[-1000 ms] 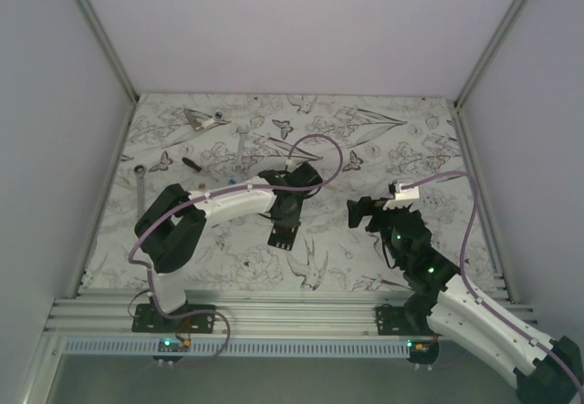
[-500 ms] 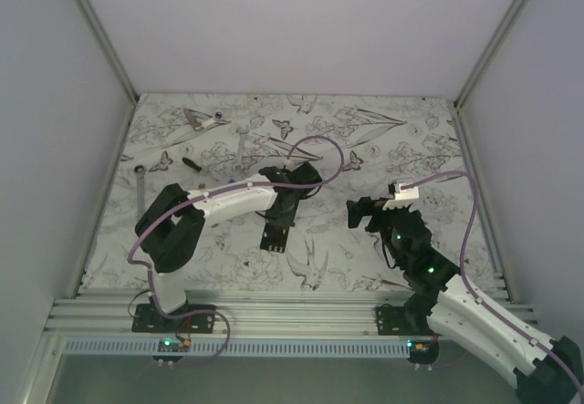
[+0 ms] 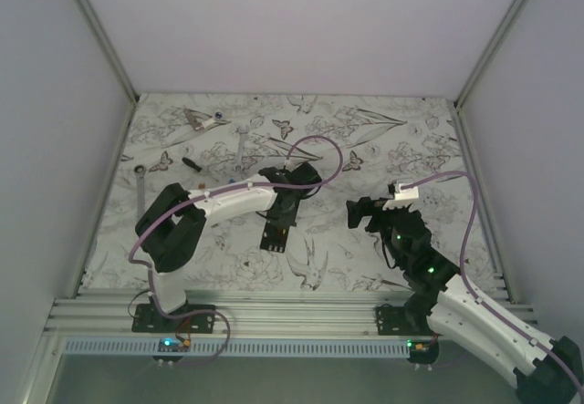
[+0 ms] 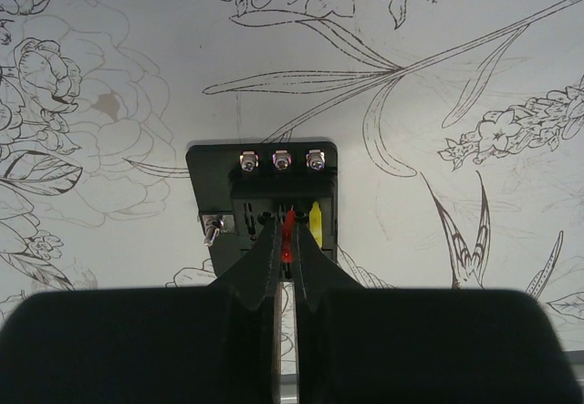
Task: Snap on the fuse box
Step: Install the fuse at the fuse box base.
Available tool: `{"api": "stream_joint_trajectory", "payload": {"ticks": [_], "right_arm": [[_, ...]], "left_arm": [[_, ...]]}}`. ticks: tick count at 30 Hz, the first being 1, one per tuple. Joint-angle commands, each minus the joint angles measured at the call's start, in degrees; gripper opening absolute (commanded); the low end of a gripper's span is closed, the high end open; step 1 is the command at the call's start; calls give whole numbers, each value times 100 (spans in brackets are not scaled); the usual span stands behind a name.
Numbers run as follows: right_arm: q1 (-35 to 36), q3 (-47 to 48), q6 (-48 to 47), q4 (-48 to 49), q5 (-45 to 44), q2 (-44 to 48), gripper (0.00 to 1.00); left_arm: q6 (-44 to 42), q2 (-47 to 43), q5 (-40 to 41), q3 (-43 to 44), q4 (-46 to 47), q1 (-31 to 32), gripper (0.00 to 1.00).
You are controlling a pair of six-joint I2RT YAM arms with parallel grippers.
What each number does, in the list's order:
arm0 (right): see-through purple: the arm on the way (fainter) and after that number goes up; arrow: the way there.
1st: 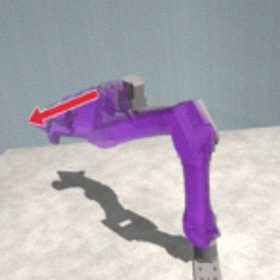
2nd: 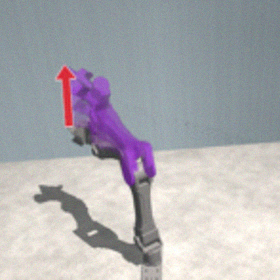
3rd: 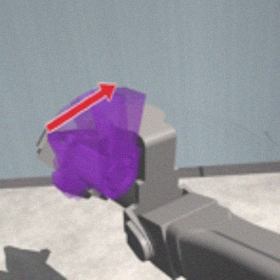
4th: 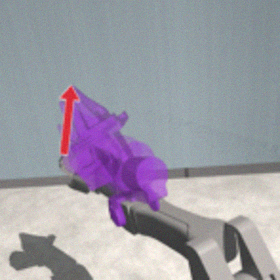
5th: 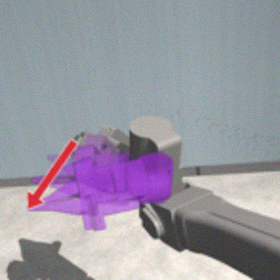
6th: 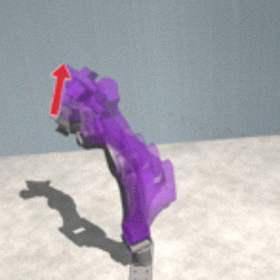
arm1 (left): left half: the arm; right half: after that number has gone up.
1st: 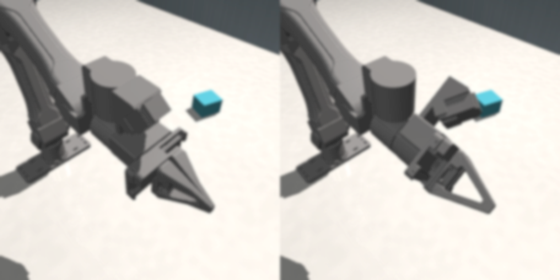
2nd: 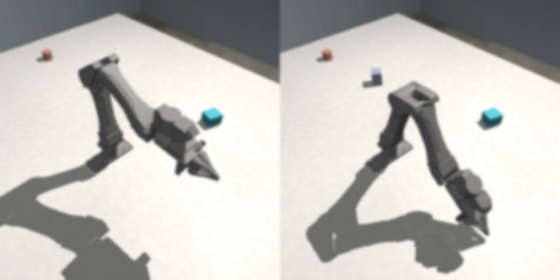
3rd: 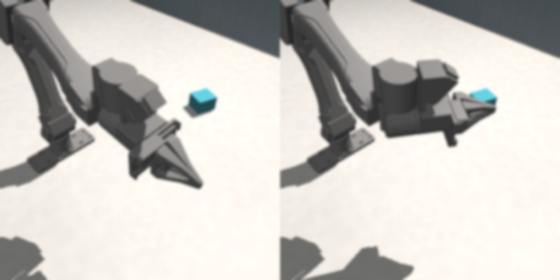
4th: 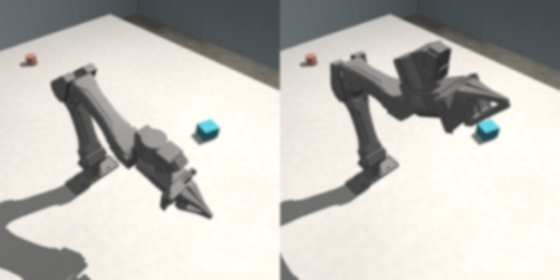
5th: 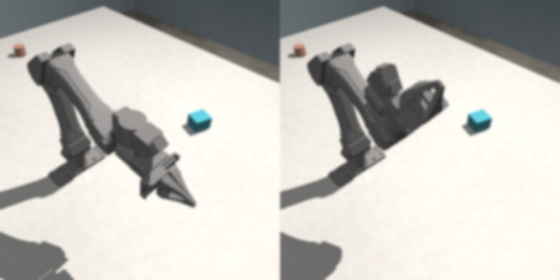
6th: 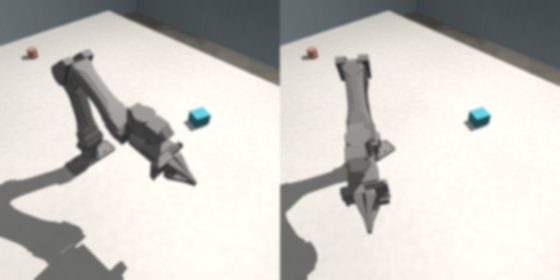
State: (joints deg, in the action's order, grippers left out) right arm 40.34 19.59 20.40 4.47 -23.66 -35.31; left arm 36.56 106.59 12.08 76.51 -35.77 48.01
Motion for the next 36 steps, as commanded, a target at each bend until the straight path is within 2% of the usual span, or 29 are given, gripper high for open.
{"api": "stream_joint_trajectory", "payload": {"ticks": [1,8,36], "right_arm": [[-32,27,110,121,-16,50,100],[-33,36,108,118,-14,27,100],[-30,53,104,78,-15,94,100]], "left_arm": [[121,0,128,-137,-93,-2,0],[67,-289,157,-230,-105,-2,0],[24,-39,181,-84,-48,-2,0]]}}
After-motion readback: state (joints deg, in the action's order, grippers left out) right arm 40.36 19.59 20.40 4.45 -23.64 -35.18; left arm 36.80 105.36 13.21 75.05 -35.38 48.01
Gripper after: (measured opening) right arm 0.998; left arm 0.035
